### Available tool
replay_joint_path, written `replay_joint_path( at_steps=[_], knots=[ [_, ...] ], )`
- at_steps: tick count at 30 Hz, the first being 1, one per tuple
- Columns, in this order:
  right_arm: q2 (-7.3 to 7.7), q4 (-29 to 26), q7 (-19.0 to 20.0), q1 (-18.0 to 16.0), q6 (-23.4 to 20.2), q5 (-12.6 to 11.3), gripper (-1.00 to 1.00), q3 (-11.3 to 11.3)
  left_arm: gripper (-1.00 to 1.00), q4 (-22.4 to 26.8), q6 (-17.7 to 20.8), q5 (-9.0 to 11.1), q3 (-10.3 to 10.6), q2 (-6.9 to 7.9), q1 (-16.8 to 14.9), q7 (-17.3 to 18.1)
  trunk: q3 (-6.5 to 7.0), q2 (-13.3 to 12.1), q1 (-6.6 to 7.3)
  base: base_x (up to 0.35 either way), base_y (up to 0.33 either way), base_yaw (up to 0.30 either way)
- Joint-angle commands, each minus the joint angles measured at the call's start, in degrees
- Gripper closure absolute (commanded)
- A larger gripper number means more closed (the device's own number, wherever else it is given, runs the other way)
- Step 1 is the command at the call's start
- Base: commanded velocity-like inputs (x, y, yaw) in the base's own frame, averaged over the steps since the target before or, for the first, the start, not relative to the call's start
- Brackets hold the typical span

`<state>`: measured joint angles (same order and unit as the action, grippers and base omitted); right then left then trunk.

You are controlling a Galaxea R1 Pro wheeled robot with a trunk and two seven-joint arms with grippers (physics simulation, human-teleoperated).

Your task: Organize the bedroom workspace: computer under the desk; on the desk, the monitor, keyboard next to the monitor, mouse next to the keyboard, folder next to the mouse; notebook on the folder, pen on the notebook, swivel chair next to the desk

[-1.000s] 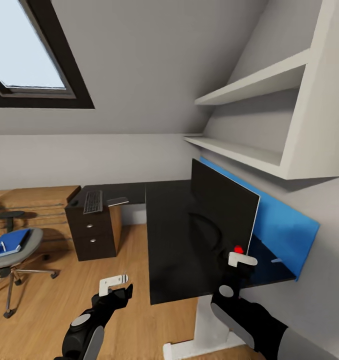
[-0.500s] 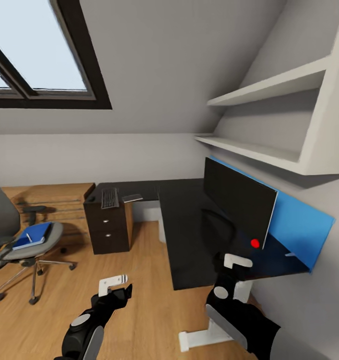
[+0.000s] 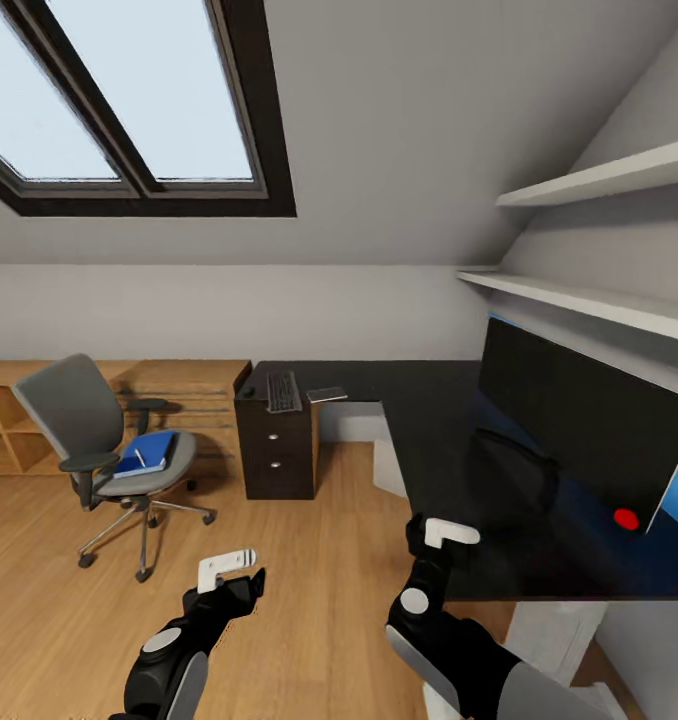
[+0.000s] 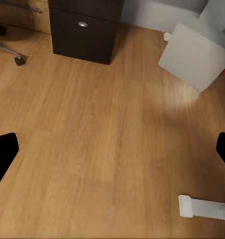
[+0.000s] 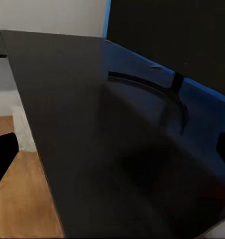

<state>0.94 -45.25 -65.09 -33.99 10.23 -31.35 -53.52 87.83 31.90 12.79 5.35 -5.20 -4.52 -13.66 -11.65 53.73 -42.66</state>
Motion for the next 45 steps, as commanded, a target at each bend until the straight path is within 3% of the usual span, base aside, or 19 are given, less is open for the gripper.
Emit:
replay_joint_path(
  at_steps=[1,6,7,8,16,21,24,25,28,32,34,35,40,41,45],
  knots=[
    [-0.11,0.2,0.7,-0.1,0.7,-0.6,-1.00,-0.4,-1.00,0.0,0.2,0.6,0.2,0.02,-0.1,-0.5,-0.13,0.1,-0.04,0.203,0.300,0.258],
    [-0.34,1.0,5.2,-0.1,0.9,-0.8,-1.00,-0.2,-1.00,-0.2,0.2,0.6,0.3,0.02,-0.1,-0.6,-0.36,0.1,-0.04,0.216,0.289,0.254],
    [-0.44,2.8,9.8,-0.1,1.1,-1.0,-1.00,0.1,-1.00,-0.9,0.2,0.7,0.4,0.02,-0.1,-0.6,-0.41,0.1,-0.04,0.242,0.265,0.246],
    [-0.46,3.7,11.5,-0.1,1.6,-1.1,-1.00,0.1,-1.00,-1.8,0.2,0.7,0.4,0.02,-0.1,-0.6,-0.47,0.1,-0.04,0.250,0.256,0.243],
    [-0.76,10.2,22.0,-0.1,8.6,-1.4,-1.00,0.1,-1.00,-7.1,0.0,0.7,0.3,-0.20,0.0,-0.8,-0.91,0.1,-0.04,0.262,0.242,0.235],
    [-1.48,11.2,24.5,-0.1,9.7,-1.5,-1.00,0.1,-1.00,-7.9,0.0,0.7,0.1,-0.23,0.0,-0.8,-1.21,0.1,-0.04,0.267,0.236,0.211],
    [-2.08,11.6,26.6,-0.1,10.0,-1.5,-1.00,0.0,-1.00,-14.7,-0.8,0.7,-0.7,-0.03,0.0,-0.7,-1.31,0.1,-0.04,0.267,0.236,0.106],
    [-3.14,13.6,27.1,0.2,10.1,-1.5,-1.00,-0.1,-1.00,-20.4,-2.9,0.6,-0.9,-0.01,0.0,-0.6,-1.32,0.1,-0.04,0.267,0.238,0.017],
    [-4.39,16.4,27.3,1.0,10.0,-1.5,-1.00,-0.1,-1.00,-25.5,-6.5,0.4,-0.8,-0.05,0.0,-0.4,-1.33,0.1,-0.04,0.267,0.239,0.009],
    [-7.79,25.3,27.9,2.8,10.3,-2.4,-1.00,-0.1,-1.00,-36.9,-15.4,0.2,-0.5,0.07,0.0,-0.1,-1.33,0.1,-0.04,0.267,0.241,0.003],
    [-8.18,26.4,28.1,3.9,11.2,-2.8,-1.00,-0.1,-1.00,-39.6,-17.3,0.2,-0.5,0.28,0.0,0.0,-1.33,0.1,-0.04,0.267,0.241,0.001],
    [-8.49,28.1,28.2,6.6,14.2,-3.6,-1.00,0.0,-1.00,-49.6,-24.9,0.1,-0.5,0.67,0.0,0.0,-1.33,0.1,-0.04,0.274,0.228,0.000],
    [-8.50,30.1,29.3,8.3,16.4,-3.7,-1.00,0.0,-1.00,-52.2,-27.2,-0.2,-0.4,0.64,0.0,0.0,-1.33,0.1,-0.04,0.298,0.153,0.000],
    [-8.64,33.1,34.7,8.8,20.2,-3.7,-1.00,-0.1,-1.00,-52.9,-27.7,-0.3,-0.4,0.56,0.0,0.0,-1.33,0.1,-0.04,0.327,0.015,0.000],
    [-8.61,34.5,39.1,8.9,21.4,-3.8,-1.00,0.0,-1.00,-53.1,-27.8,-0.3,-0.4,0.51,0.0,0.0,-1.33,0.1,-0.04,0.320,0.007,-0.072]
  ],
)
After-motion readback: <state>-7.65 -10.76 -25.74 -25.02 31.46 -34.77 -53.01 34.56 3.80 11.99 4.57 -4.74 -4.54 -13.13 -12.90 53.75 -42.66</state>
